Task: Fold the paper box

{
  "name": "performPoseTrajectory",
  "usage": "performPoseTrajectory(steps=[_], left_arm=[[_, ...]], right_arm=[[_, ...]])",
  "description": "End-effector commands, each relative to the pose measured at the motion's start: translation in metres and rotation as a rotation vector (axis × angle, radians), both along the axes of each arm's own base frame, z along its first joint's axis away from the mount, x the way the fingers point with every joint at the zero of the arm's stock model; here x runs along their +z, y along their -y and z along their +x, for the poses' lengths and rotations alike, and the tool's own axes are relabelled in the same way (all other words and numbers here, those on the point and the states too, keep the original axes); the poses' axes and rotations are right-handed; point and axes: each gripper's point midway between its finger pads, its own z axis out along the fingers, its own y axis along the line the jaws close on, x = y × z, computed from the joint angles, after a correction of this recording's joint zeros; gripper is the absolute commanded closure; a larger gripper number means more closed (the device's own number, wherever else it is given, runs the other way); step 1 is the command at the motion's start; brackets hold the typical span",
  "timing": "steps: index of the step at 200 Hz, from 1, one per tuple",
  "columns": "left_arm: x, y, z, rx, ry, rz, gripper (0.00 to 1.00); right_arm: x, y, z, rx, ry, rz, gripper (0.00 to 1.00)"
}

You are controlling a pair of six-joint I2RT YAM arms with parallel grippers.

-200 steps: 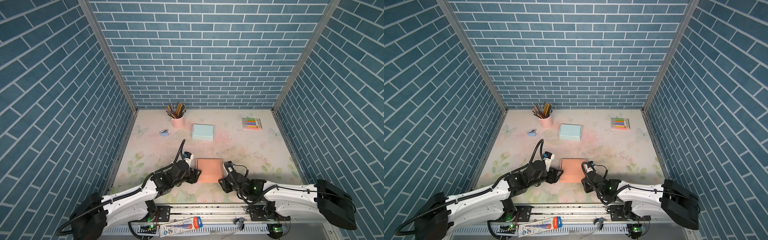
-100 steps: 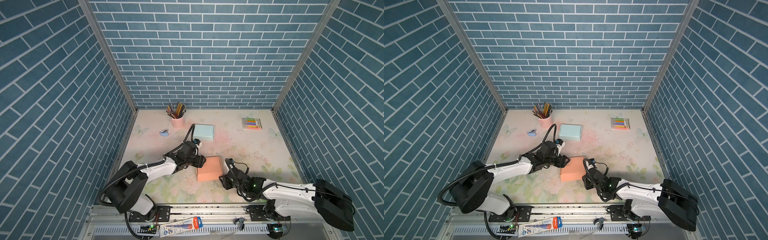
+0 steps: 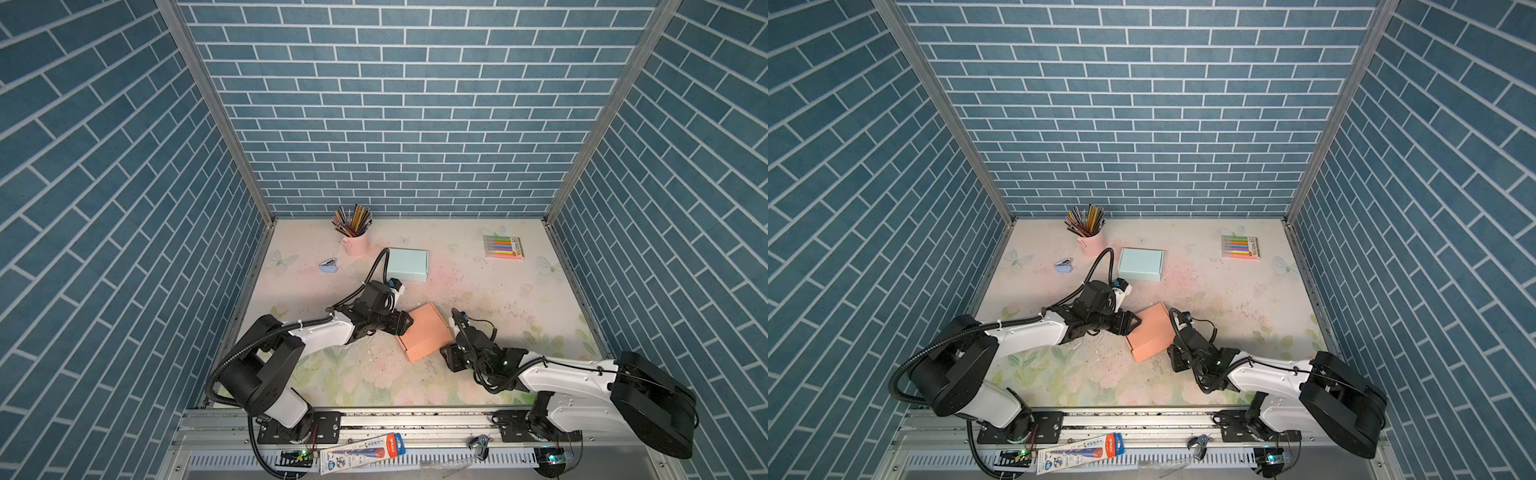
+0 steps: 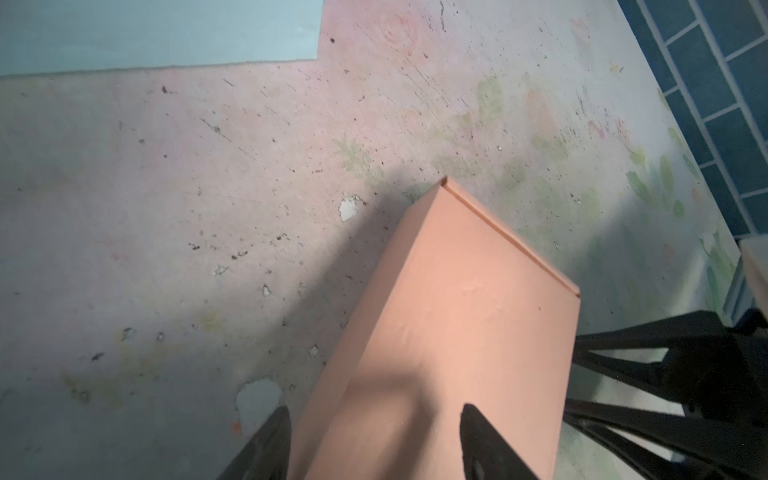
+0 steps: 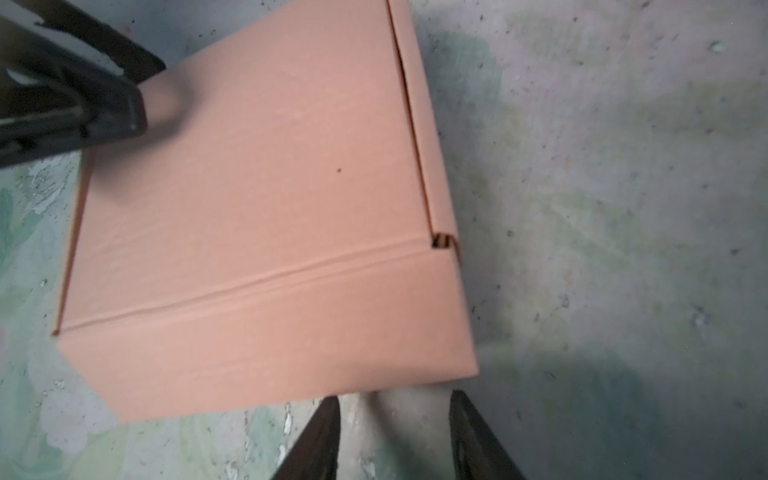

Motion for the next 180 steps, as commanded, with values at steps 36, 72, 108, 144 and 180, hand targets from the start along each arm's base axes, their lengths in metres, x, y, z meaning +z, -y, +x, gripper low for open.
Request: performPoseTrajectory(steps=[36, 72, 108, 144, 180], left_arm=[[0.001, 0.007, -0.021, -0.047, -0.015, -0.045, 0.35], [0.003, 0.016, -0.031, -0.077, -0.030, -0.081, 0.35], [0.006, 0.027, -0.044, -0.113, -0.044, -0.095, 0.36], [0.007, 0.033, -0.054, -0.132, -0.060, -0.124, 0.37], [0.007, 0.035, -0.055, -0.131, -0.062, -0.138, 0.37]], right_arm=[[0.004, -0.011, 0.017, 0.028, 0.027, -0.004, 0.57], [0.000, -0.017, 0.018, 0.047, 0.018, -0.006, 0.58], [0.003, -0.029, 0.021, 0.067, 0.017, 0.018, 0.58], [0.013, -0.046, 0.022, 0.106, 0.024, 0.066, 0.59], [0.021, -0.068, 0.013, 0.164, 0.029, 0.097, 0.59]])
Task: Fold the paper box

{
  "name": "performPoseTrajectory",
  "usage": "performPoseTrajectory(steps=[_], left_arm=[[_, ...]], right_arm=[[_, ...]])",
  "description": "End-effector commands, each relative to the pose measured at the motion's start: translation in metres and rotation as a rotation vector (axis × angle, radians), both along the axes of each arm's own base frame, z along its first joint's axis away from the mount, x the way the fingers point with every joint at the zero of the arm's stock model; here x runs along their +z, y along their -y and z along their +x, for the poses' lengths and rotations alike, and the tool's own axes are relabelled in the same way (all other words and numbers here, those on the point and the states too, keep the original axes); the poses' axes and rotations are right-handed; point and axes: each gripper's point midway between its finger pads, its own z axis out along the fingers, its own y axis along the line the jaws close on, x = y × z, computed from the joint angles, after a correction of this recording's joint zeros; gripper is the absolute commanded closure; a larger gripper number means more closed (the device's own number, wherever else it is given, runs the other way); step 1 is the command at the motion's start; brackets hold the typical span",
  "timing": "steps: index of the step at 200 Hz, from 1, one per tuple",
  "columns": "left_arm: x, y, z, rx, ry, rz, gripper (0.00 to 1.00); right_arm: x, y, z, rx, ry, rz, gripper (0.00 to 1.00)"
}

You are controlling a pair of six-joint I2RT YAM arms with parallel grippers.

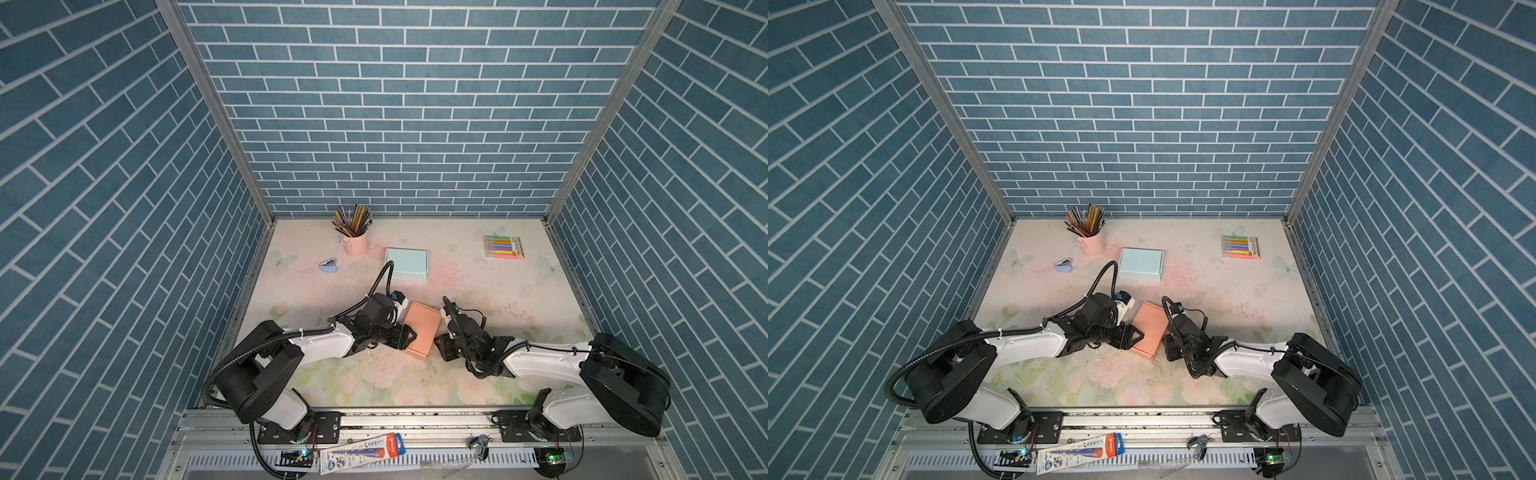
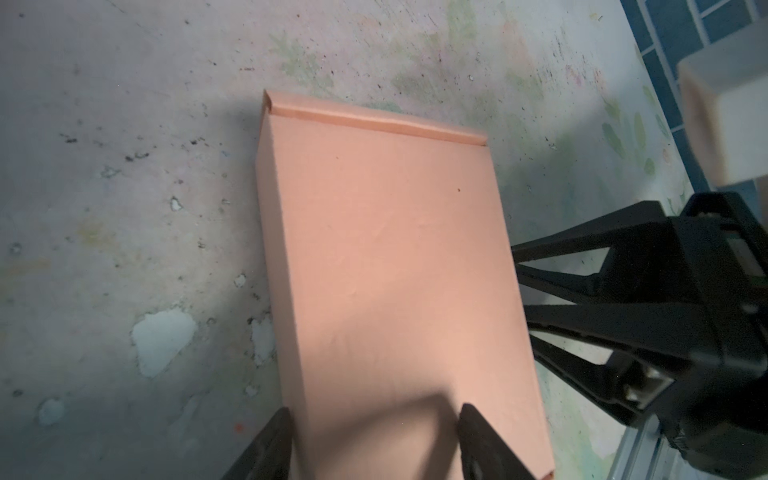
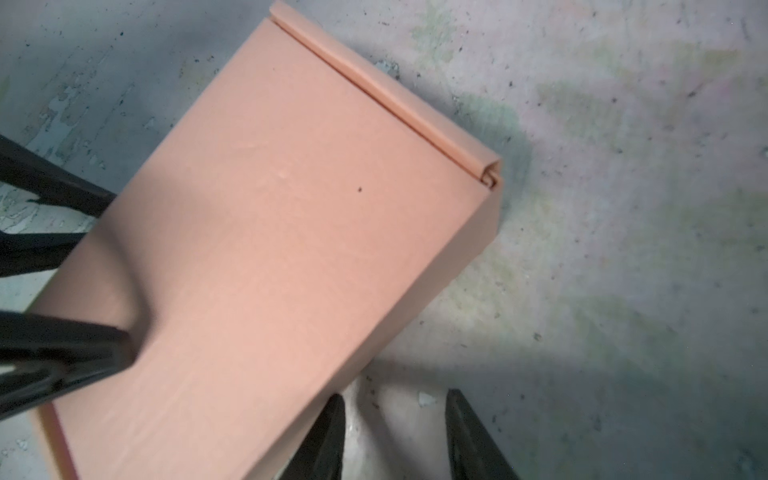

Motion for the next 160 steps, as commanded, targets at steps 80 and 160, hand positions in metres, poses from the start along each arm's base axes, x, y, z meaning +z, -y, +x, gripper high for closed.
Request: performPoseTrajectory(steps=[80, 160], left_arm=[[0.018, -0.023, 0.017, 0.080, 0.046, -0.028, 0.23], [0.042, -0.056, -0.022, 0.145, 0.079, -0.036, 0.16]], right_arm=[[0.019, -0.006, -0.034, 0.037, -0.031, 0.105, 0.57], [0.071, 0.012, -0.005, 0.030, 0.038, 0.152, 0.39]])
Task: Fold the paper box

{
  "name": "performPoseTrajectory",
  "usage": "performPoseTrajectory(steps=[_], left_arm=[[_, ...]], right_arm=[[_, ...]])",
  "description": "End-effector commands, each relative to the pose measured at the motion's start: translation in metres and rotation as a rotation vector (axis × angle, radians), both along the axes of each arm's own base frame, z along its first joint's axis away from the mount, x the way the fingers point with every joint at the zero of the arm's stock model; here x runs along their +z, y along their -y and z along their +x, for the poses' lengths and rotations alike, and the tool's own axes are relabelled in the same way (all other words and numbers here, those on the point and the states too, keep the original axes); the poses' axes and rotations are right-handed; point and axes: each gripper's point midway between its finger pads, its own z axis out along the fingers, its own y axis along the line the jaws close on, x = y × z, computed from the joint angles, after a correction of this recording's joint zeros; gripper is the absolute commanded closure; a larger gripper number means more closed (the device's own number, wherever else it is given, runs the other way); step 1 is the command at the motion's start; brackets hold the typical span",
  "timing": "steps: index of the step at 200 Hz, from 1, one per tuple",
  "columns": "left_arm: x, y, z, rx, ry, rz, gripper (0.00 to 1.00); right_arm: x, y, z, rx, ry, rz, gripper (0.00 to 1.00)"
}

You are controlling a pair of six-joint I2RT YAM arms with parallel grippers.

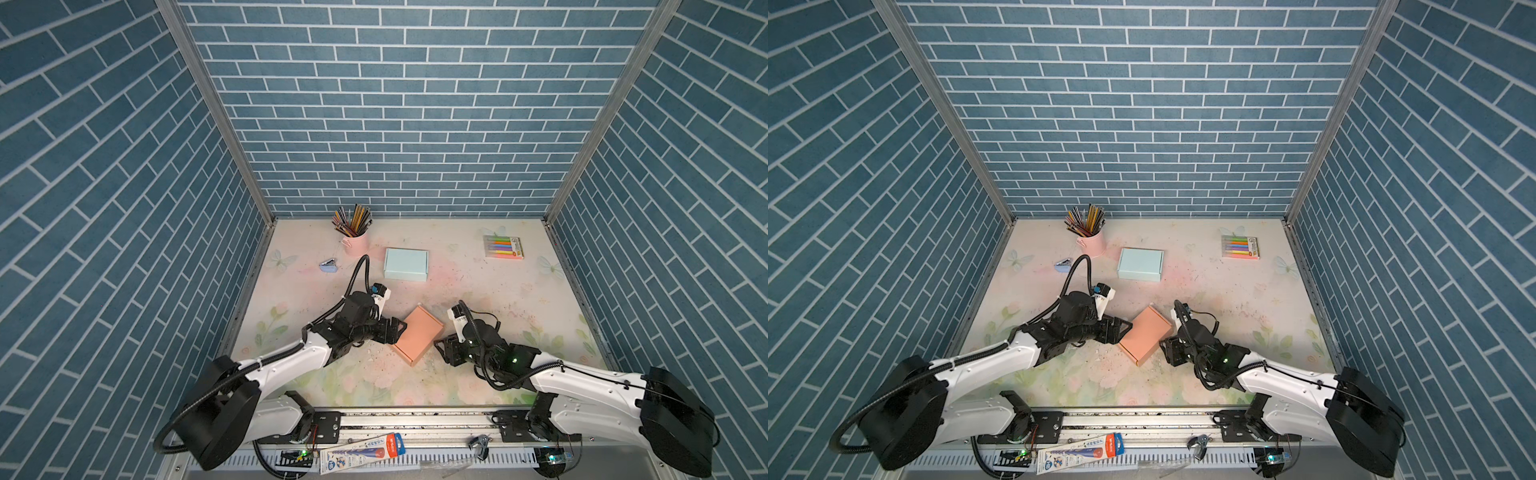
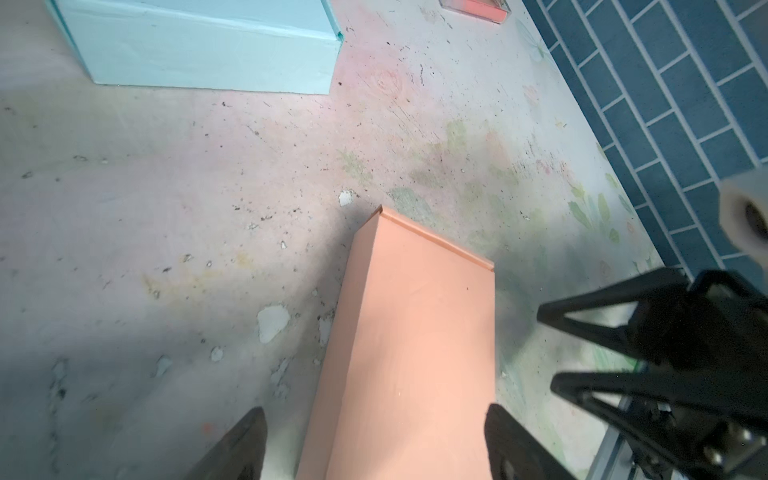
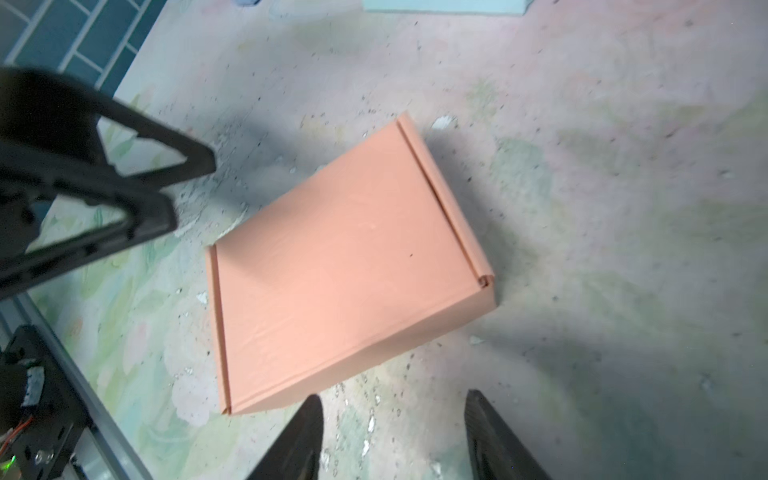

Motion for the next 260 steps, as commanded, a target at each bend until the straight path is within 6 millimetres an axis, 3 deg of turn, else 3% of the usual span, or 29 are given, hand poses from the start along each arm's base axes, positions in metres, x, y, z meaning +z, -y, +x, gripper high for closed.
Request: performPoseTrajectory(steps=[1, 26, 57, 86, 126, 184, 260], left_arm=[[-0.008, -0.011, -0.027, 0.011, -0.041, 0.022, 0.16], [-0.012, -0.008, -0.059, -0.027, -0.075, -0.013, 0.16], [-0.016, -0.001, -0.078, -0.048, -0.099, -0.060, 0.16], [-0.013, 0.011, -0.075, -0.061, -0.087, -0.097, 0.15], [-0.023, 0.019, -0.058, -0.033, -0.072, -0.068, 0.15], [-0.018, 0.032, -0.038, -0.039, -0.051, -0.095, 0.18], [-0.017, 0.027, -0.016, -0.025, -0.048, -0.095, 0.22]], right_arm=[[0.017, 0.000, 0.012, 0.026, 0.005, 0.000, 0.38], [0.027, -0.006, 0.031, 0.056, -0.002, 0.040, 0.27], [0.022, -0.012, 0.053, 0.084, -0.023, 0.059, 0.22], [0.010, -0.022, 0.066, 0.126, -0.068, 0.068, 0.20], [0.000, -0.032, 0.077, 0.154, -0.102, 0.104, 0.20], [-0.004, -0.036, 0.066, 0.198, -0.142, 0.154, 0.23], [-0.003, -0.039, 0.028, 0.209, -0.159, 0.169, 0.24]])
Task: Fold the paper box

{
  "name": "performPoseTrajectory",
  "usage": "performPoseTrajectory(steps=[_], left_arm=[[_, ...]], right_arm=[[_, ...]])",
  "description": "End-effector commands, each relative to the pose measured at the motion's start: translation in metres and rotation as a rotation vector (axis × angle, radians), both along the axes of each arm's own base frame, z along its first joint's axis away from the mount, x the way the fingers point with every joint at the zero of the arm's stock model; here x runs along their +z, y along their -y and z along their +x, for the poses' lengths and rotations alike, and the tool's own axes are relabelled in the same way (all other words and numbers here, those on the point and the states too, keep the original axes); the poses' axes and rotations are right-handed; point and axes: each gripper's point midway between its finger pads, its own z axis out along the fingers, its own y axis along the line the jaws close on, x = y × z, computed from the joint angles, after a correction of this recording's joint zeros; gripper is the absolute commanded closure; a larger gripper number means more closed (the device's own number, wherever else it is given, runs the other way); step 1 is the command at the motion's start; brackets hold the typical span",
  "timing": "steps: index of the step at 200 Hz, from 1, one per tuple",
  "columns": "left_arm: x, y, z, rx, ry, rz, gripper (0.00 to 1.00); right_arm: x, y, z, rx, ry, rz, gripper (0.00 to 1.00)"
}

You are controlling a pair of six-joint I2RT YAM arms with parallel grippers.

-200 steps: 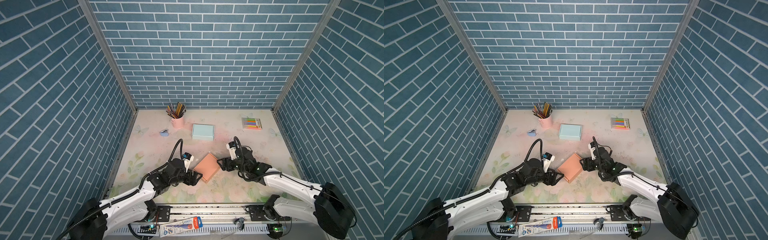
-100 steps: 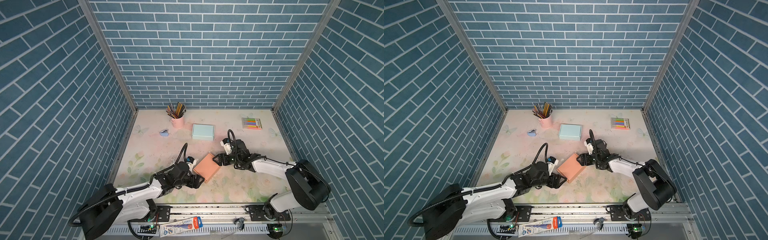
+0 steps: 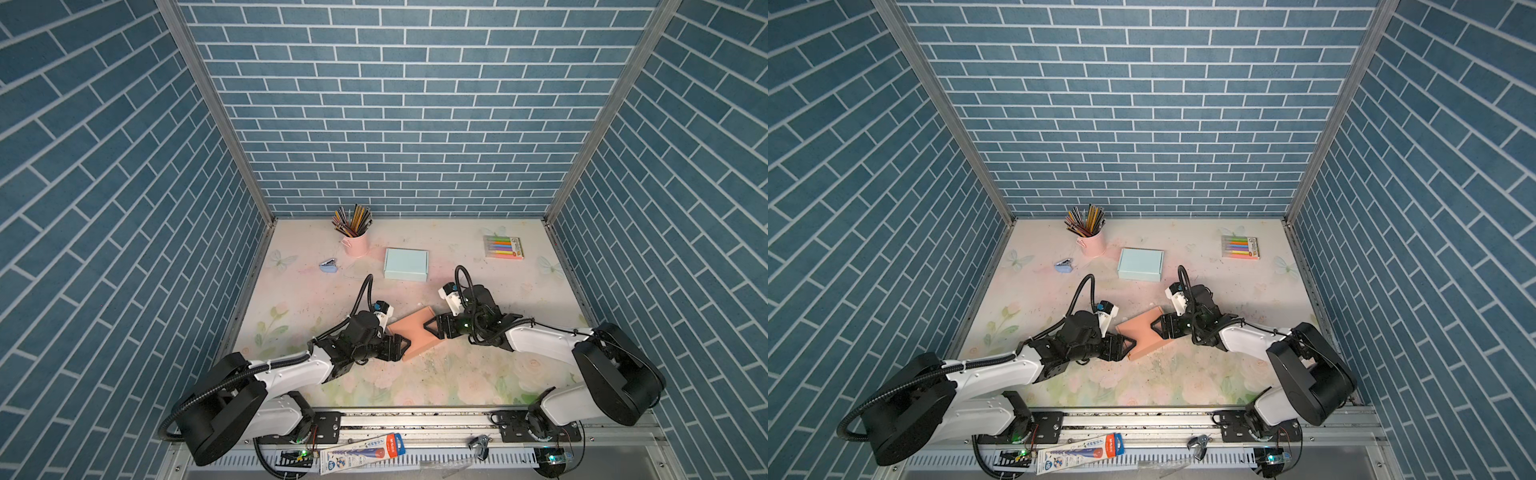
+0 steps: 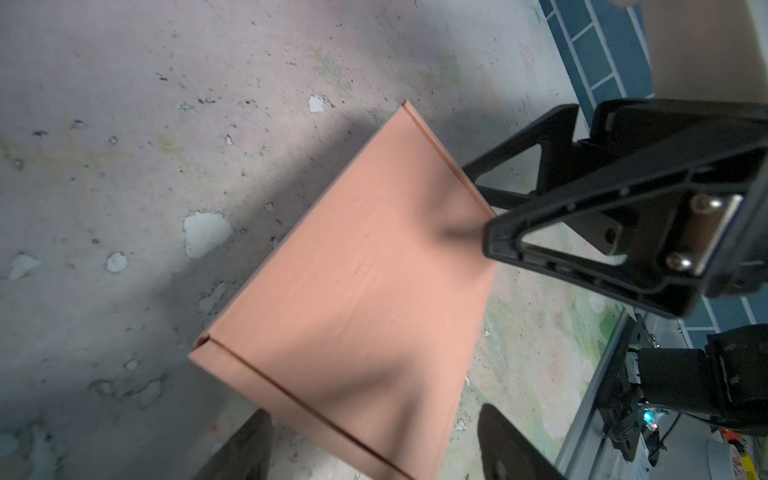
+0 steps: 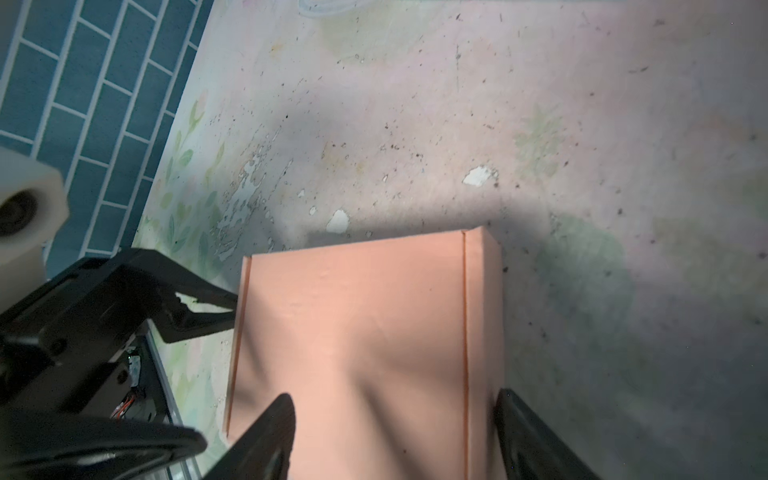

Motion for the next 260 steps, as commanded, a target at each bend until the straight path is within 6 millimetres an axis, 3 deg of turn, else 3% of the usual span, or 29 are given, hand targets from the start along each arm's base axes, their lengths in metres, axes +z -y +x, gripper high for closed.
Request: performPoseTrajectory(steps=[1, 37, 101, 132, 175, 243, 260], left_arm=[[0.019, 0.009, 0.014, -0.020, 0.055, -0.038, 0.22], [0.020, 0.007, 0.023, -0.013, 0.057, -0.038, 0.22], [0.013, -0.005, 0.031, 0.025, 0.048, -0.022, 0.22], [0.013, -0.020, 0.039, 0.088, 0.066, 0.043, 0.12], [0.022, -0.078, 0.060, 0.310, 0.155, 0.235, 0.12], [0.094, -0.181, 0.085, 0.766, 0.451, 0.400, 0.12], [0.105, -0.193, 0.087, 0.803, 0.559, 0.438, 0.12]], right_arm=[[0.011, -0.006, -0.013, 0.008, 0.003, 0.039, 0.24], [0.010, -0.008, -0.028, 0.009, -0.006, 0.040, 0.24], [0.004, -0.008, -0.034, -0.022, -0.035, 0.076, 0.24], [0.007, 0.003, -0.030, -0.074, -0.002, 0.038, 0.15], [0.026, 0.042, -0.003, -0.217, 0.154, -0.133, 0.10], [0.103, 0.123, 0.048, -0.514, 0.524, -0.118, 0.03], [0.117, 0.147, 0.059, -0.615, 0.582, -0.156, 0.03]])
